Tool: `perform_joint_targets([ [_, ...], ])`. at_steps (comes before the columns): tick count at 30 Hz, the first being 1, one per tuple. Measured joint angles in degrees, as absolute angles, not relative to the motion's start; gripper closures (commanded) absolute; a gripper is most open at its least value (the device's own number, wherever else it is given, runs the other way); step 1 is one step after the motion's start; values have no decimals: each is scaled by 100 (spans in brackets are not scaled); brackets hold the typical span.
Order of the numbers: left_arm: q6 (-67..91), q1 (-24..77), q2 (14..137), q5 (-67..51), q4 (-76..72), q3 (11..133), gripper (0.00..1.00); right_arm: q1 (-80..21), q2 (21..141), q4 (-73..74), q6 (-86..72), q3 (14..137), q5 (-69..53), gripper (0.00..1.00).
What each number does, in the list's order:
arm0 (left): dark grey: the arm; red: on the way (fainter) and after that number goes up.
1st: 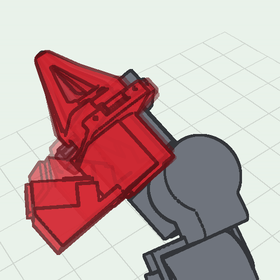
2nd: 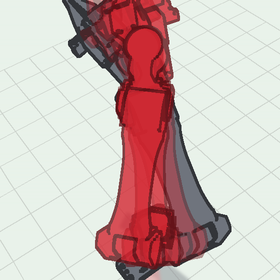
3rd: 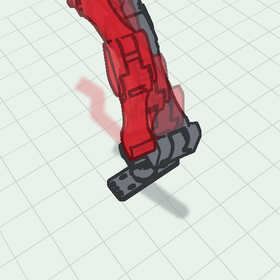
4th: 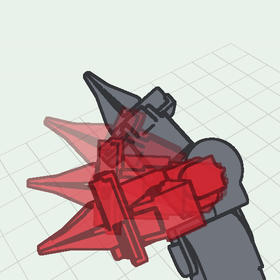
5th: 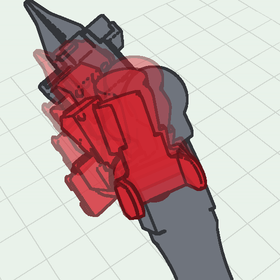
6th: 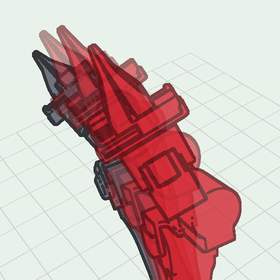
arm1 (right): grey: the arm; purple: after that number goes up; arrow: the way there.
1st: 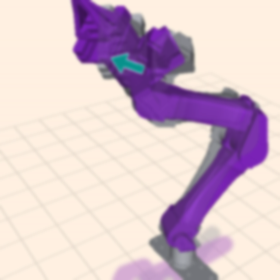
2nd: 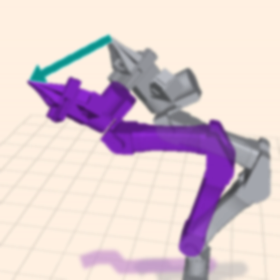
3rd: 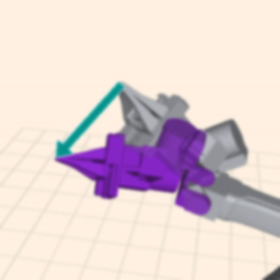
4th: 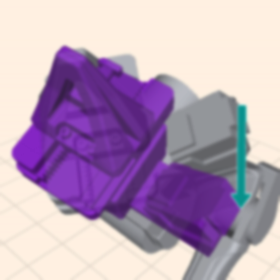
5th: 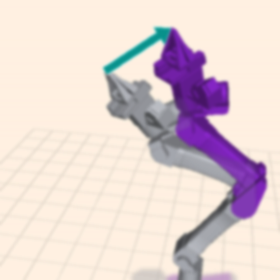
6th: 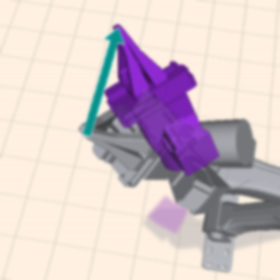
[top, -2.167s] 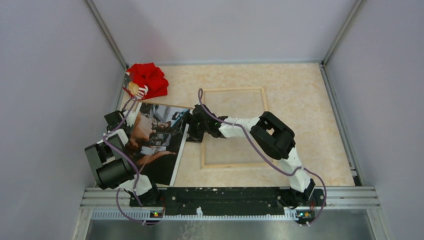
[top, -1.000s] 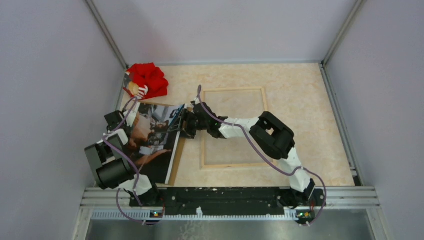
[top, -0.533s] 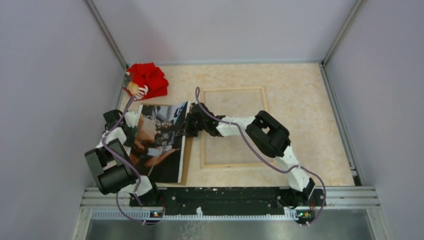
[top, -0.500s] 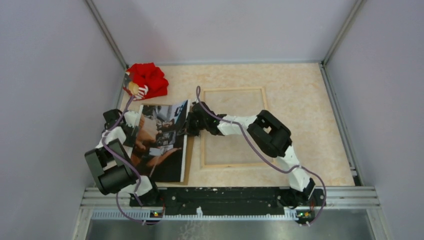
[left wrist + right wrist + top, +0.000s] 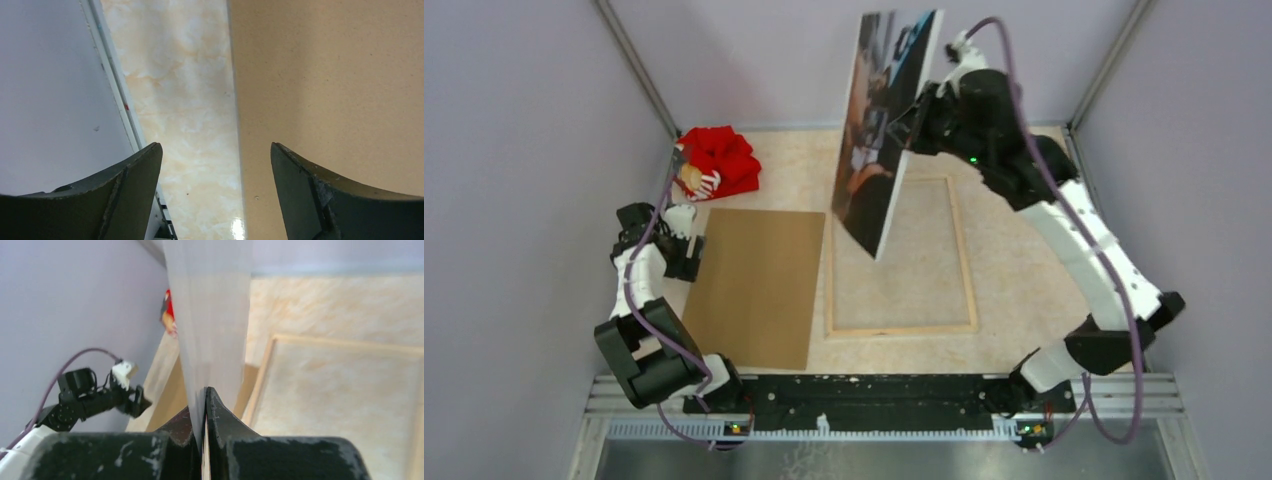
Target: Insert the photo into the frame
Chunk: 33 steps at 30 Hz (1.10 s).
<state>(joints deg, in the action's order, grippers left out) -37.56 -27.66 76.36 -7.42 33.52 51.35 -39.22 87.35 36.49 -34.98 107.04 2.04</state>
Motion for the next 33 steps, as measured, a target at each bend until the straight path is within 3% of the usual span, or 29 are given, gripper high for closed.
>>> perform_joint_targets([
  [4,-3758,-2766,7636,-821,3444,5068,14,-3981,8353,5120,-2703,12130,1367,100],
  [10,-3763,-2764,7638,-843,3470,4941,15,-4058,8134,6960,-2123,12256,3286,100],
  [19,-3872,-2764,7623,-805,3457,4576,16,-5581,9870,8219,-2106,12431,5830,100],
  [28,-3896,-2766,7585,-860,3505,4550,16,-5924,11598,8374,-2523,12639,5339,100],
  [33,-3896,-2764,7435,-952,3581,4584,16,-5817,11926,7837,-2773,11981,4431,100],
])
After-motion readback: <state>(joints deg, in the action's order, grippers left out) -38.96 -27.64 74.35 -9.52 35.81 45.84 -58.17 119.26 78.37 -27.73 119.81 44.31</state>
